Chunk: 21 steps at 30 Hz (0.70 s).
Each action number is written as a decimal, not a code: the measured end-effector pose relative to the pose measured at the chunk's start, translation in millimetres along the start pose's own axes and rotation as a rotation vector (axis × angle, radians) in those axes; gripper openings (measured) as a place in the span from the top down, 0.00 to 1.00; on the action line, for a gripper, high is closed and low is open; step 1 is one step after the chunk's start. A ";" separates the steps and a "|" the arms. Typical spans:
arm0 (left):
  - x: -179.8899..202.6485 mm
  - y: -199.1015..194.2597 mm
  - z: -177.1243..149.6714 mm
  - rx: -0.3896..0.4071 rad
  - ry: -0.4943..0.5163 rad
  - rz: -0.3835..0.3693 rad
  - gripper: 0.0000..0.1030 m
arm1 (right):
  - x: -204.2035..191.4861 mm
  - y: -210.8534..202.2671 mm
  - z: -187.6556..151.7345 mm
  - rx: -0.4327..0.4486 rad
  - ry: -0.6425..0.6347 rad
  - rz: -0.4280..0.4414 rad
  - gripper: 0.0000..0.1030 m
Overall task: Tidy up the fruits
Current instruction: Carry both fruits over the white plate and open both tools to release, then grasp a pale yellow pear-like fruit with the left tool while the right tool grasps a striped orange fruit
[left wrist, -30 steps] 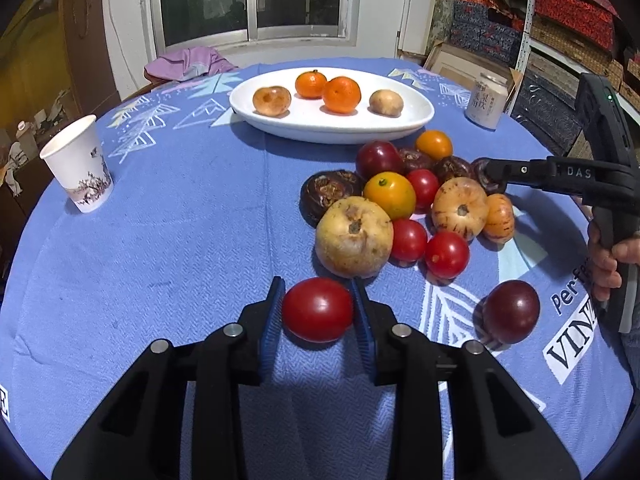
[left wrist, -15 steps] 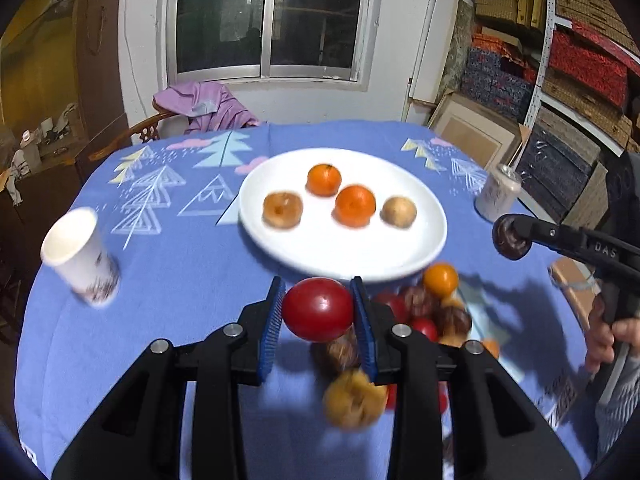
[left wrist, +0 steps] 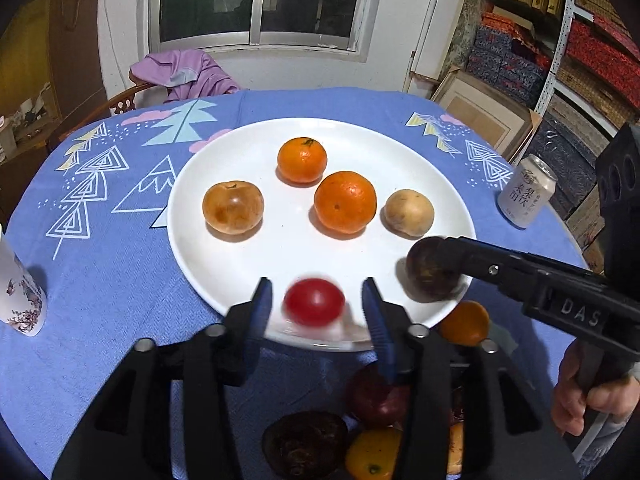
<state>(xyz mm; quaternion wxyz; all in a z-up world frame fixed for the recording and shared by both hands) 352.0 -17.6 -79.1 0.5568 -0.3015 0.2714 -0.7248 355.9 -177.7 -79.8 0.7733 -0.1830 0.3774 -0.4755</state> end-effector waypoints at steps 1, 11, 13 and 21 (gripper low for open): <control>-0.8 -1.6 0.1 0.004 -0.003 -0.001 0.48 | 0.9 -3.3 1.1 0.004 0.012 0.008 0.69; -26.5 -62.2 -24.2 0.101 -0.054 0.061 0.08 | -1.0 -91.9 -8.5 0.171 0.010 0.022 0.27; -36.0 -71.9 -42.9 0.090 -0.075 0.084 0.07 | 6.0 -102.1 -22.5 0.178 0.014 0.002 0.25; -25.9 -103.5 -107.2 0.081 -0.039 0.110 0.06 | 32.4 -108.4 -61.3 0.114 0.095 0.001 0.17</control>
Point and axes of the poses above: each gripper's, at about its wrist camera, not at the fingertips, and y roughly the way its jaws point, x to its right, z to its top, the point moved 6 cm from there along y, roughly the way its jaws point
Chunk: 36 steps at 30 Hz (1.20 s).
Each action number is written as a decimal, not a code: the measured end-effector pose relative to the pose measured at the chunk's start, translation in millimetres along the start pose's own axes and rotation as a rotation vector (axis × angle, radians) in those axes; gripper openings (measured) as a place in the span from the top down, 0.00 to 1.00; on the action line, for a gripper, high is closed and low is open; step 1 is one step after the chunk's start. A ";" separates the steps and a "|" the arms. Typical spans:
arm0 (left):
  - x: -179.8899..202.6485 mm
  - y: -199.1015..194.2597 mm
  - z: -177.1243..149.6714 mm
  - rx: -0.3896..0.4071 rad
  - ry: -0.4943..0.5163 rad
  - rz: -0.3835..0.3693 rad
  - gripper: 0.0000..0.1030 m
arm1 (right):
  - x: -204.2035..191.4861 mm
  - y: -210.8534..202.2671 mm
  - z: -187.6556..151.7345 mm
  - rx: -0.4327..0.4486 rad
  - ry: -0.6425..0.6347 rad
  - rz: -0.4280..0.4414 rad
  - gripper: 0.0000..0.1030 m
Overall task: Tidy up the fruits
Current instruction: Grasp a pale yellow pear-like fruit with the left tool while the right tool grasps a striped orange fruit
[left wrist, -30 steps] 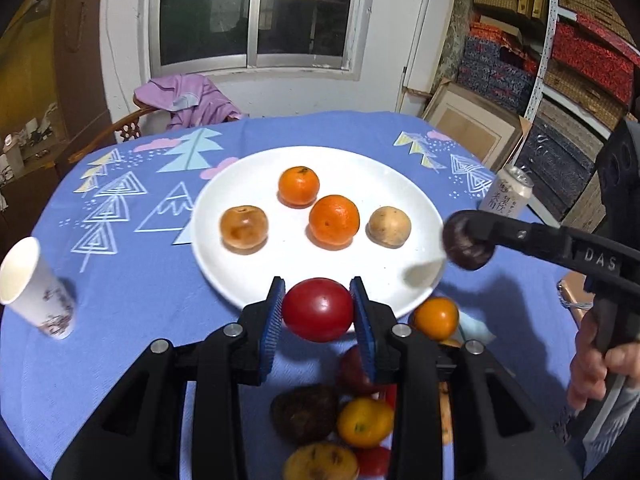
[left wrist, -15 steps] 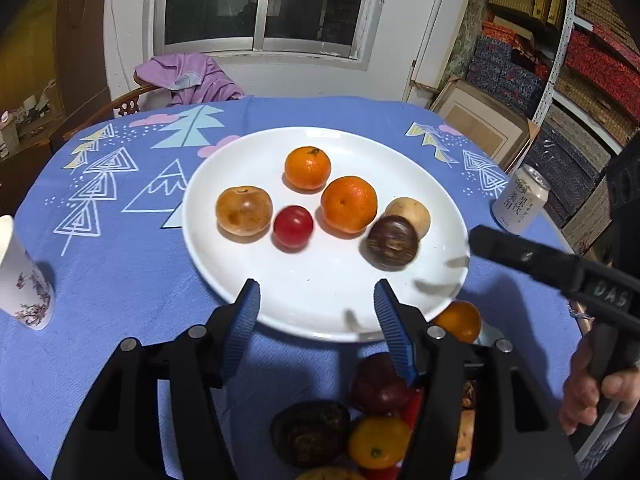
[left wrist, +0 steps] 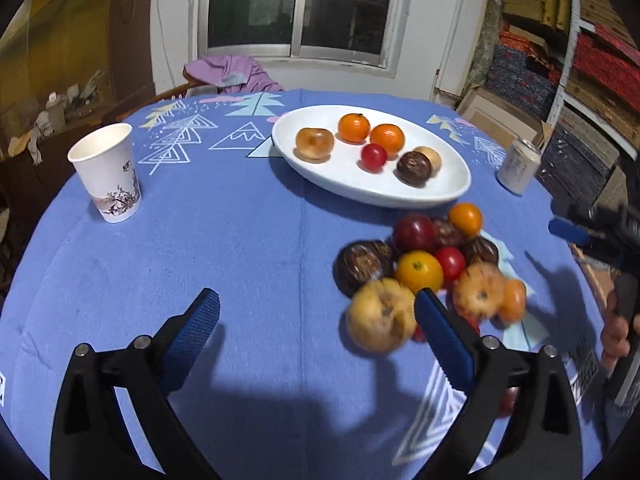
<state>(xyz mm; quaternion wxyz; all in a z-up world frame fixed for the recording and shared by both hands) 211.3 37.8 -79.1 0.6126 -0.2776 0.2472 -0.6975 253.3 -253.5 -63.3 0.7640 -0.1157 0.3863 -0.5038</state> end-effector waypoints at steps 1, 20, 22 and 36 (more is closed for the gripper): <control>4.5 -2.9 -3.3 0.008 0.021 0.010 0.06 | 2.5 -2.2 1.8 0.007 0.018 0.009 0.15; -36.3 -0.8 -0.9 -0.001 -0.039 0.115 0.04 | 1.3 1.4 0.6 -0.012 0.055 0.029 0.14; -30.0 0.9 -2.3 -0.011 -0.046 0.048 0.04 | 0.3 2.0 -0.3 -0.015 0.049 0.029 0.14; -28.5 13.4 -2.8 -0.016 -0.017 0.051 0.09 | -5.7 4.5 -4.3 -0.030 0.018 0.029 0.14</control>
Point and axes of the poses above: each gripper's, at about its wrist camera, not at the fingertips, and y roughly the way its jaws point, x to its right, z to its top, the point moved 6 cm from there along y, roughly the way its jaws point
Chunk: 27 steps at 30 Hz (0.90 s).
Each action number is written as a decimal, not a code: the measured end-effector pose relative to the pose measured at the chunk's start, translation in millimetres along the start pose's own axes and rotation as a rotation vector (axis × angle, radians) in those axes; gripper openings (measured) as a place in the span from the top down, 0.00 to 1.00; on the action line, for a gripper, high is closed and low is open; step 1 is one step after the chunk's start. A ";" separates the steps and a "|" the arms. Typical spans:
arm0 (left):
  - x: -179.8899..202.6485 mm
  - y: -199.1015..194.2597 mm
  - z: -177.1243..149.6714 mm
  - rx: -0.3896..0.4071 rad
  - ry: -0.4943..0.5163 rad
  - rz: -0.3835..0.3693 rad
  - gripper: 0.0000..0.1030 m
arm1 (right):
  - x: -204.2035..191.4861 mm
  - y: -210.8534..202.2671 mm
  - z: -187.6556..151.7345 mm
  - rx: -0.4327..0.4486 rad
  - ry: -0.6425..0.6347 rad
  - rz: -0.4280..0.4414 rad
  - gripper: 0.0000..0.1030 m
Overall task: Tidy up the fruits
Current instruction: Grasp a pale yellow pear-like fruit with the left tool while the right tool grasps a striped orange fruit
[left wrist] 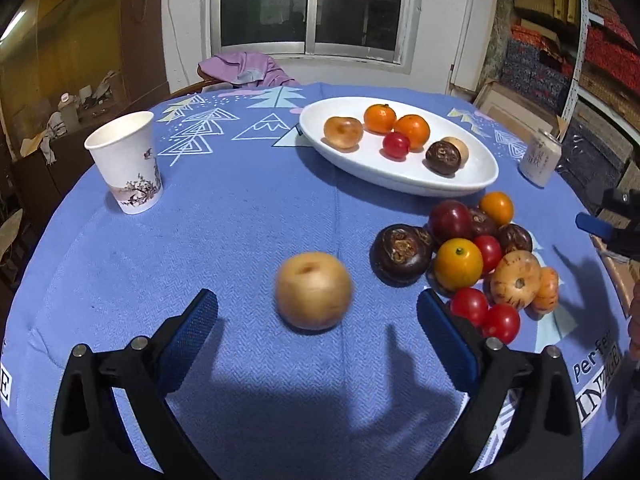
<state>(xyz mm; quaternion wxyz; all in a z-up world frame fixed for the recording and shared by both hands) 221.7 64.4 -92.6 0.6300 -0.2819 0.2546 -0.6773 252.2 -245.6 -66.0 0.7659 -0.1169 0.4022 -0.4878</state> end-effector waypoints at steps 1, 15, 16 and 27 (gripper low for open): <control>-1.0 0.9 0.2 -0.002 -0.003 -0.003 0.14 | -0.3 0.2 -0.2 -0.002 -0.001 0.001 0.14; 2.2 21.5 2.1 -0.054 0.010 -0.039 0.53 | -18.0 8.7 -11.8 -0.055 -0.103 0.011 0.14; 0.8 23.7 1.7 -0.065 -0.003 -0.058 0.55 | -20.3 9.8 -14.2 -0.070 -0.110 0.022 0.14; 1.3 25.0 1.4 -0.067 -0.011 -0.065 0.56 | -30.8 13.5 -54.5 -0.209 -0.181 0.063 0.29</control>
Point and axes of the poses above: each gripper's, at about its wrist camera, not at the fingertips, and y roughly the way its jaws point, x to its right, z to its top, the point moved 6 cm from there along y, roughly the way its jaws point
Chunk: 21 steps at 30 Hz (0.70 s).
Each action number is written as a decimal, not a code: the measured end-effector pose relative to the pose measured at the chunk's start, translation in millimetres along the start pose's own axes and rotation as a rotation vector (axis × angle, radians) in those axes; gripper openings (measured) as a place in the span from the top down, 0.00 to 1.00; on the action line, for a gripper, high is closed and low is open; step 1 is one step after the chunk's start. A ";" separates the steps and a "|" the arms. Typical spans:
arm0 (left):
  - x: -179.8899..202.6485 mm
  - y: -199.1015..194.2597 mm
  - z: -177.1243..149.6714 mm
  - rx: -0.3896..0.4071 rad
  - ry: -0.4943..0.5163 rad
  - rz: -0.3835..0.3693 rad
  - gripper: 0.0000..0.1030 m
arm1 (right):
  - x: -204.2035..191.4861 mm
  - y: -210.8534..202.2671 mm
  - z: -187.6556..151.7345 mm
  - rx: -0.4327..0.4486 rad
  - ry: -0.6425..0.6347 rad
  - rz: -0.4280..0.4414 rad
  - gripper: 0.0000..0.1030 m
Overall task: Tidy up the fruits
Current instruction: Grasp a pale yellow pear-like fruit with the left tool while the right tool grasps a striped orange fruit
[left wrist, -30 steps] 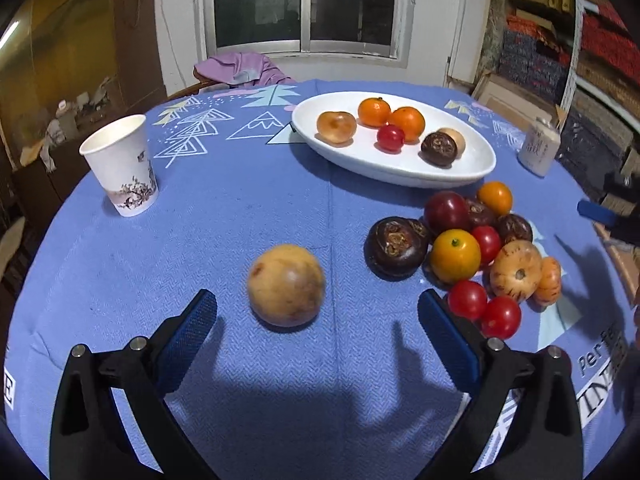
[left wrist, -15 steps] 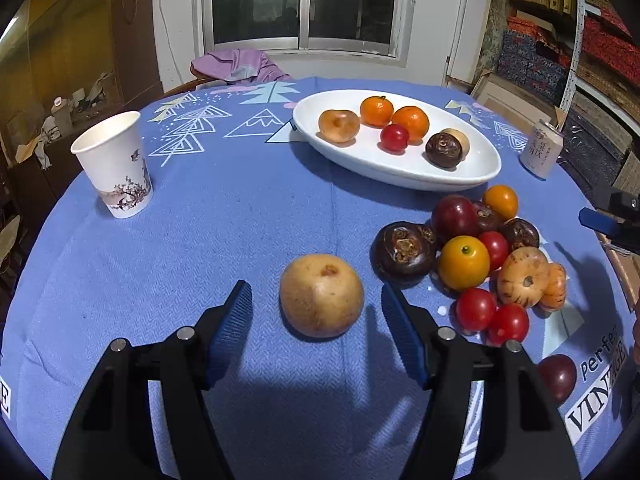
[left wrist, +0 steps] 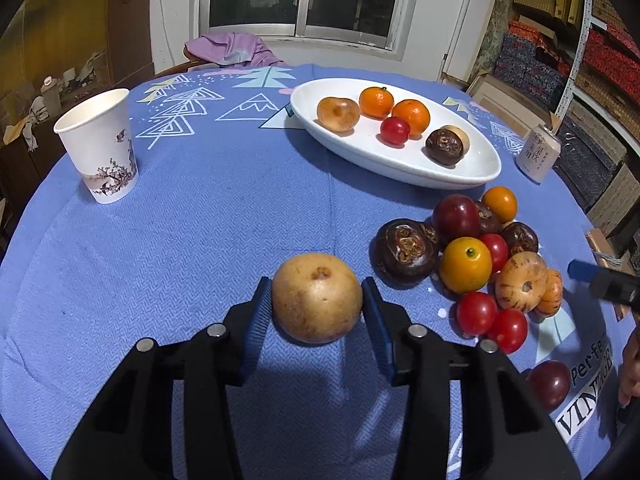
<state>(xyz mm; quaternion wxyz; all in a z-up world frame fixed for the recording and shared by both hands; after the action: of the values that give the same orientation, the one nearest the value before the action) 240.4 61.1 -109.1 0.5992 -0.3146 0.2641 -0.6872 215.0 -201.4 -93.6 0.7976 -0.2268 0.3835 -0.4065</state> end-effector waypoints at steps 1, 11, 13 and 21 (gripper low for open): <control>-0.1 0.1 -0.1 0.000 0.001 0.001 0.56 | -2.4 4.8 -4.2 -0.016 -0.023 -0.019 0.33; -0.2 1.7 -1.4 -0.005 0.001 0.002 0.56 | -6.8 22.3 -14.2 -0.034 -0.161 -0.146 0.60; -0.1 1.5 -1.4 -0.005 0.001 0.002 0.56 | -6.0 20.8 -13.1 -0.022 -0.156 -0.142 0.60; 5.9 -12.9 3.2 0.042 0.011 -0.009 0.57 | -8.2 0.2 0.6 0.055 -0.148 -0.116 0.61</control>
<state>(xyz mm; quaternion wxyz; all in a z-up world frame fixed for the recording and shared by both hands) 233.8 57.2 -96.8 0.6009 -0.2992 0.2516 -0.6972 212.6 -194.5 -89.9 0.8048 -0.2559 0.2984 -0.4447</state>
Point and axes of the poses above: each gripper's, at about its wrist camera, not at the fingertips, and y roughly the way its jaws point, x to its right, z to its top, the point moved 6 cm from there along y, roughly the way its jaws point
